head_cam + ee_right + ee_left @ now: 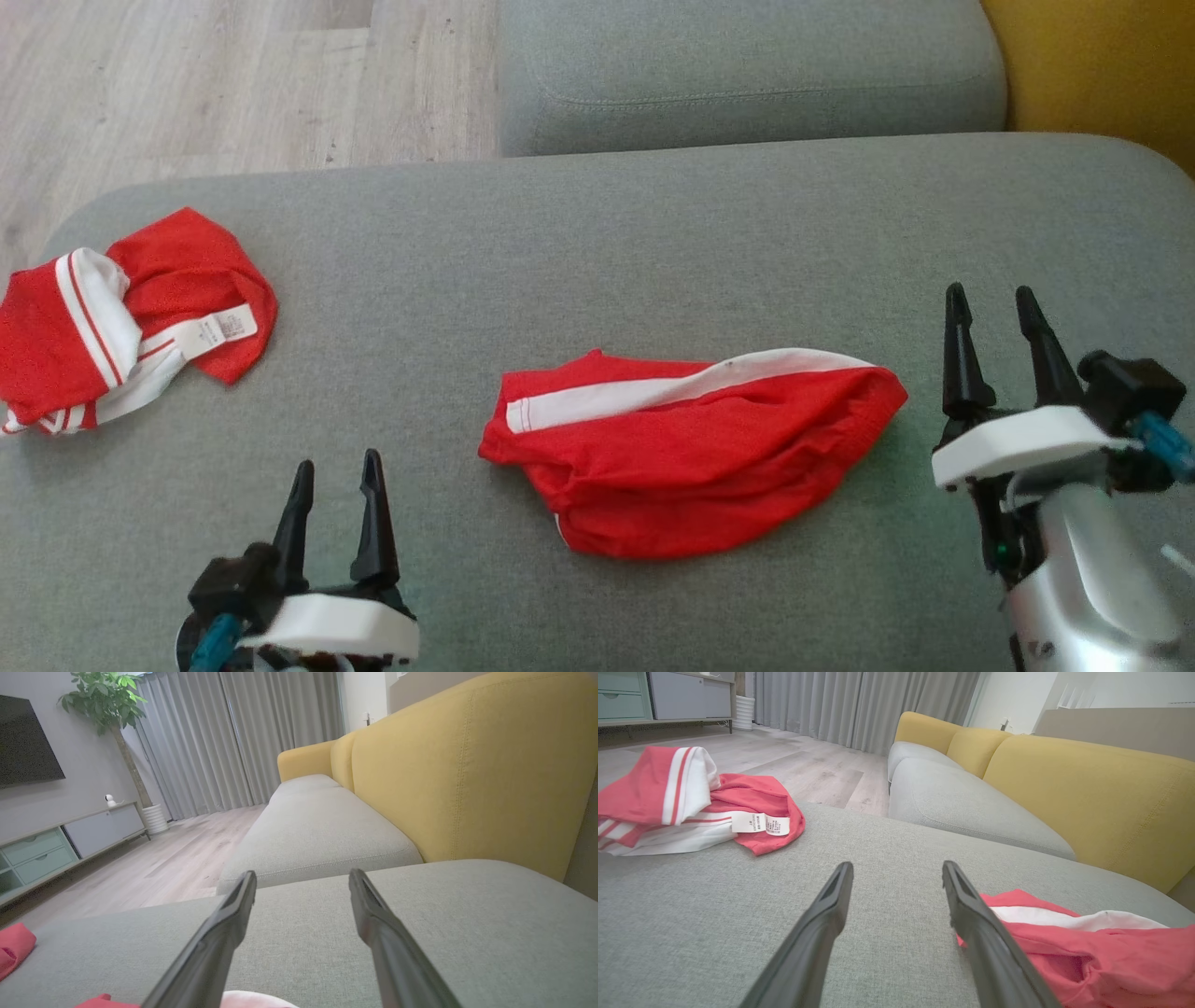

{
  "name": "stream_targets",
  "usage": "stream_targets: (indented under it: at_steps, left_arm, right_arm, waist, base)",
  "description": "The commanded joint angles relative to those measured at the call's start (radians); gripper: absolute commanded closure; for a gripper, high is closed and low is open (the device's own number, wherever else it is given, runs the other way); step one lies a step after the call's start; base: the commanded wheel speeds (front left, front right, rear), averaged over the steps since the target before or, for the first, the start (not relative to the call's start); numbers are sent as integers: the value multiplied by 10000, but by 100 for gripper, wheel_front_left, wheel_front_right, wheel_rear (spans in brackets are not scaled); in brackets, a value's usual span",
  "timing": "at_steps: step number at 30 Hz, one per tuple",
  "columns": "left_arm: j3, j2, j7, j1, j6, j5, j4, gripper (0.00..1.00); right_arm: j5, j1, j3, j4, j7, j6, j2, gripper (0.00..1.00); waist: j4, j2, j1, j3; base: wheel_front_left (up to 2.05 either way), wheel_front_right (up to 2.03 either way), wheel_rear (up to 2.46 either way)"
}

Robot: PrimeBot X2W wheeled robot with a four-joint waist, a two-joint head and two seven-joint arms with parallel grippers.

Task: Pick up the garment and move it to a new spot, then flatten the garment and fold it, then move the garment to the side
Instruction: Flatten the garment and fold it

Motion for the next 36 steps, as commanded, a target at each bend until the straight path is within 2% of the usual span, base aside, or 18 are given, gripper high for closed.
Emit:
stream_targets:
  at_steps: [1, 9, 13, 16, 20, 25, 28, 32, 36]
  left_arm:
    - [335, 8, -53, -369, 85, 46, -340, 0]
    - [268, 8, -53, -333, 152, -13, -219, 0]
    - [-72, 8, -53, -528, 79, -212, -138, 0]
    - [-834, 8, -53, -1087, -73, -756, 411, 0]
    - [-2224, 8, 336, -2371, -136, -2024, 1590, 0]
    - [-3711, 8, 1110, -3827, 174, -3119, 2520, 0]
    - [-4404, 8, 1660, -4352, 576, -3471, 3062, 0]
    - [-4884, 8, 1958, -4681, 1004, -3819, 3800, 0]
    - [-5186, 8, 1949, -4734, 999, -4118, 4399, 0]
  right_arm:
    - [75, 16, -21, -474, -133, 37, 139, 0]
    - [-35, 690, 95, -319, -134, 37, 509, 0]
    - [-36, 796, 266, -285, -134, 37, 531, 0]
    - [-9, 826, 285, -294, -135, 37, 534, 0]
    - [41, 873, 425, -167, -135, 37, 535, 0]
    - [141, 870, 683, -27, -135, 37, 536, 0]
    - [144, 890, 761, 21, -135, 37, 537, 0]
    - [131, 861, 798, 63, -135, 37, 537, 0]
    - [96, 826, 770, 68, -135, 37, 537, 0]
  waist:
    - [22, -1, 0, -31]
    - [46, -1, 0, -104]
    - [-3, -1, 0, -39]
    - [5, -1, 0, 31]
    - [-49, -1, 0, 91]
    - [-224, -1, 0, 183]
    - [-336, -1, 0, 254]
    - [-467, -1, 0, 385]
    - [-533, -1, 0, 506]
  base:
    - [0, 0, 0]
    - [0, 0, 0]
    - [0, 0, 0]
    - [0, 0, 0]
    - [0, 0, 0]
    - [0, 0, 0]
    - [0, 0, 0]
    - [0, 0, 0]
    - [0, 0, 0]
